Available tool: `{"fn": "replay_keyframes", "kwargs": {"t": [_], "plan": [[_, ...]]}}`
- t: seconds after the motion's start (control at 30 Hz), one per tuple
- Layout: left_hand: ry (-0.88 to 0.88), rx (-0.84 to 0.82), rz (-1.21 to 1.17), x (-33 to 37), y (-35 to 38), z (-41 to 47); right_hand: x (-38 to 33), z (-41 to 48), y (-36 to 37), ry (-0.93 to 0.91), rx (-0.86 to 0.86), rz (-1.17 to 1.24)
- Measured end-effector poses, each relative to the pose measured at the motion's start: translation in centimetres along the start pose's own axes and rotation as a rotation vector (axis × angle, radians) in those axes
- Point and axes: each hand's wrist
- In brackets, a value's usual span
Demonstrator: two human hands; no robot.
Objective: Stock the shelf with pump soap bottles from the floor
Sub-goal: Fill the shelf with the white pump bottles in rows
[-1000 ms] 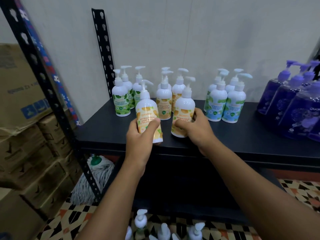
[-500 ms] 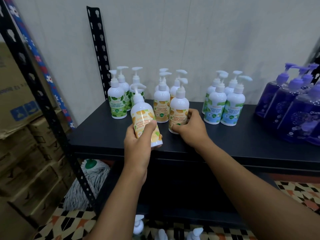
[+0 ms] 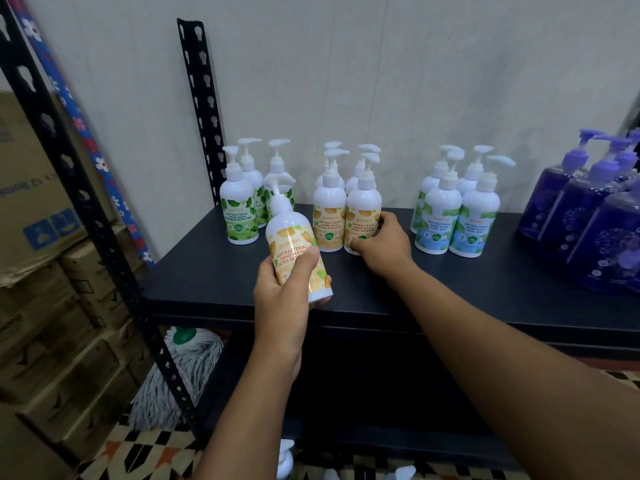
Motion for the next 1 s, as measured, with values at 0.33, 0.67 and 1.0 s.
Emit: {"fn": "replay_keyframes", "kwargs": {"t": [0.33,0.67,1.0], "plan": [[-0.001,0.011,0.035,-0.1,-0.1,-0.2,0.2,-0.8,-0.6,-0.011,-0.055,0.021],[0.212,-0.128,0.411,0.8,0.3,1.4,1.2,-5.9,-3.6,-0.158,-0.289,-0.603],[0.253,-0.211,0.719,0.4,-0.1,3.7,0.7,-6.6,-3.1,-0.179,-0.273,-0.712]]}}
Point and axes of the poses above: each hand's wrist, its own z-axis towards the middle knuckle, its own y-axis out of the palm, x = y × z, and after that the axes turned 1 degree about -y, right-handed
